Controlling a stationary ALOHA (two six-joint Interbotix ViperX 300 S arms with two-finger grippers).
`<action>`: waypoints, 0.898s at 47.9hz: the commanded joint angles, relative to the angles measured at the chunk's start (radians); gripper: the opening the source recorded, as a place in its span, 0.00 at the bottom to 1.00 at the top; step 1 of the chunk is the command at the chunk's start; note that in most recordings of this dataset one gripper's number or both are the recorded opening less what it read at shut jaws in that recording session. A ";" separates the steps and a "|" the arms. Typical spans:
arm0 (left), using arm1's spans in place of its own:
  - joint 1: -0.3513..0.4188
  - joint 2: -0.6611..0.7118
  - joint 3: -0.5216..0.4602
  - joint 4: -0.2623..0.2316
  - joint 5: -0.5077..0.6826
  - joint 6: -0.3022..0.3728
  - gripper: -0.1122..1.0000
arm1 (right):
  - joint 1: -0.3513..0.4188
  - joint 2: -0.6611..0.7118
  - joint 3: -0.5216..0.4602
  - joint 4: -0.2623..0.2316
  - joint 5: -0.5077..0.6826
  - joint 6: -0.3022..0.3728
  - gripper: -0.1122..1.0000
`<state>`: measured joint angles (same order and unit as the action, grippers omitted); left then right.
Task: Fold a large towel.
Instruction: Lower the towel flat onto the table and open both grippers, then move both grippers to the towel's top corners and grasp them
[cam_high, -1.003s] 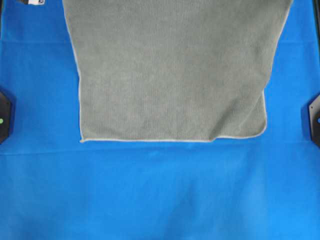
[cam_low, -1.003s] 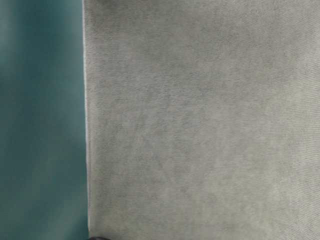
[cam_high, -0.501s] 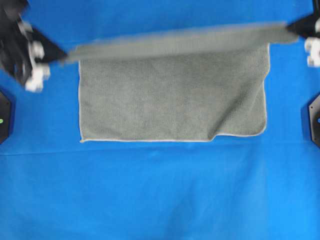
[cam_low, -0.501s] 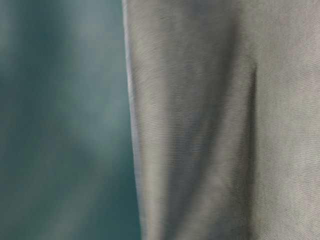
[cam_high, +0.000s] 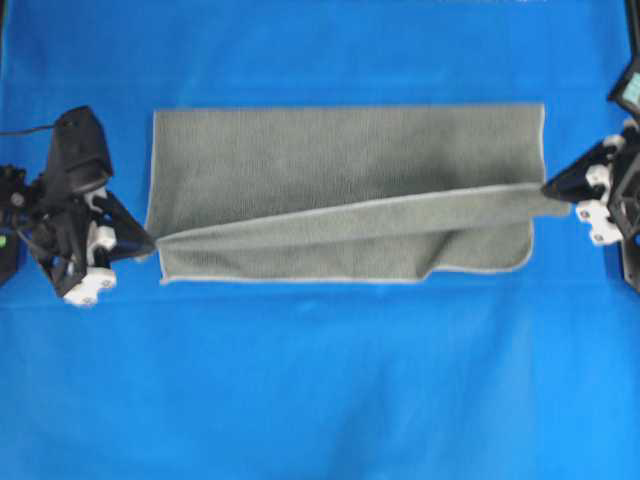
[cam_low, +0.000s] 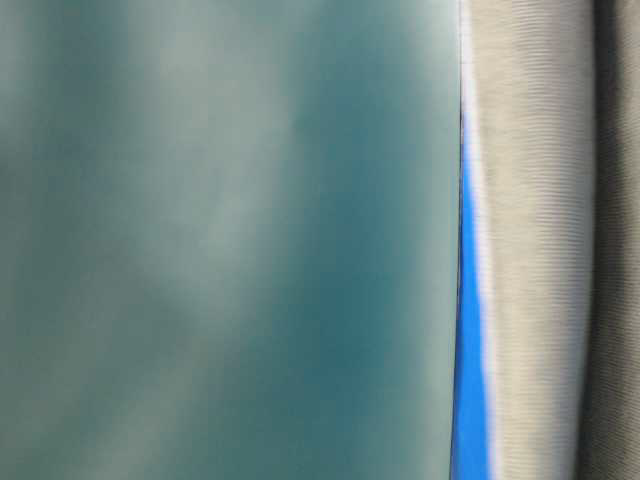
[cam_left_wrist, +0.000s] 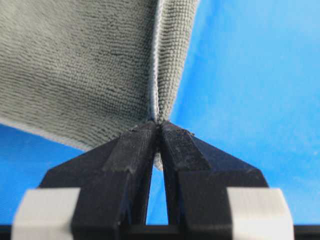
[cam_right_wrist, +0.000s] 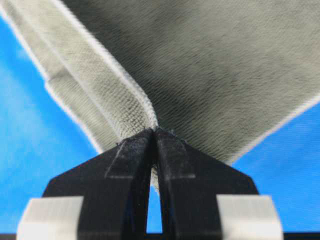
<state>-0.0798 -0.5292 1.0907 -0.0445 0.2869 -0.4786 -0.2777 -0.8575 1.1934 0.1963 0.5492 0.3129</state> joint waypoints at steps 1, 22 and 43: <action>-0.005 0.049 -0.006 0.006 -0.025 -0.002 0.13 | 0.040 0.029 -0.009 0.003 -0.038 0.005 0.13; -0.002 0.071 -0.028 0.011 -0.037 0.002 0.17 | 0.086 0.156 -0.028 -0.006 -0.120 -0.005 0.39; 0.137 -0.161 -0.081 0.028 0.054 0.178 0.82 | -0.003 0.051 -0.138 -0.259 -0.087 0.012 0.67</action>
<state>-0.0153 -0.6719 1.0216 -0.0199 0.3651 -0.3390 -0.2362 -0.8176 1.0784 -0.0199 0.4648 0.3206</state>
